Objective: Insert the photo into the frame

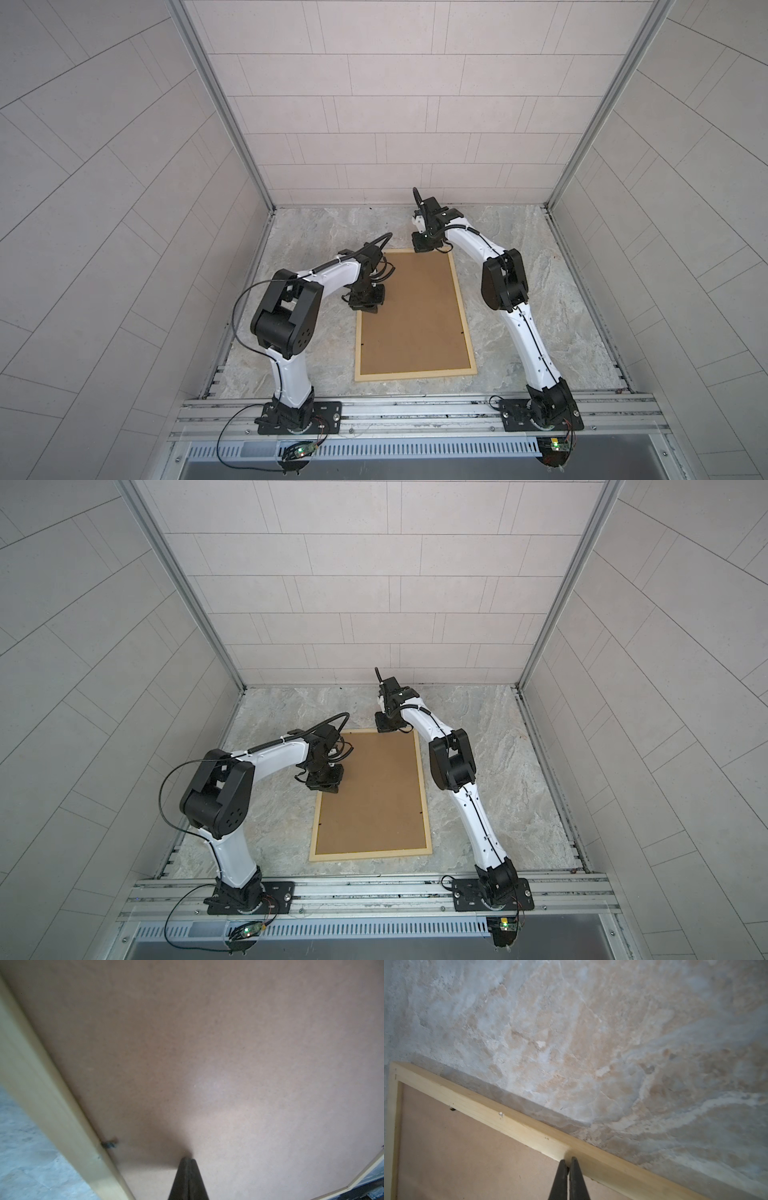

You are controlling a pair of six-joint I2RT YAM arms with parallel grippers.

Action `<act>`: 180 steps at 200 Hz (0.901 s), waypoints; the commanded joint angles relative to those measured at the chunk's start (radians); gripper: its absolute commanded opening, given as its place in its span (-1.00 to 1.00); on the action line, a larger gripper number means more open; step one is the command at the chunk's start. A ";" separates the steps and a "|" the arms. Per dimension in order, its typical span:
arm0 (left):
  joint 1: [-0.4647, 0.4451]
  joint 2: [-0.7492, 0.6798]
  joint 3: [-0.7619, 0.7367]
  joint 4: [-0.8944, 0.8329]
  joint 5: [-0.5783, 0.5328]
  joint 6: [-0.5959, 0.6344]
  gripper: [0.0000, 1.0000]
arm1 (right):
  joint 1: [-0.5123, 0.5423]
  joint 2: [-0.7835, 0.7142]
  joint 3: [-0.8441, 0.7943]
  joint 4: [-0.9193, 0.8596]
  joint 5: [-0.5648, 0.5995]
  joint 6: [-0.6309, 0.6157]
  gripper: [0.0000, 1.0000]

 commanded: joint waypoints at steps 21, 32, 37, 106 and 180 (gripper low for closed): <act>0.004 0.018 -0.002 -0.002 -0.016 0.005 -0.97 | 0.008 0.017 -0.047 -0.032 0.022 -0.005 -1.00; 0.004 0.018 0.001 -0.004 -0.015 0.004 -0.97 | 0.010 0.018 -0.057 -0.039 0.026 -0.006 -1.00; 0.004 0.018 0.001 -0.004 -0.016 0.004 -0.97 | 0.009 0.018 -0.063 -0.039 0.023 -0.005 -1.00; 0.004 0.017 0.004 -0.006 -0.018 0.004 -0.97 | 0.015 0.017 -0.107 -0.058 0.022 0.006 -1.00; 0.005 0.015 0.006 -0.006 -0.023 0.006 -0.97 | 0.030 -0.015 -0.230 -0.004 0.026 0.031 -1.00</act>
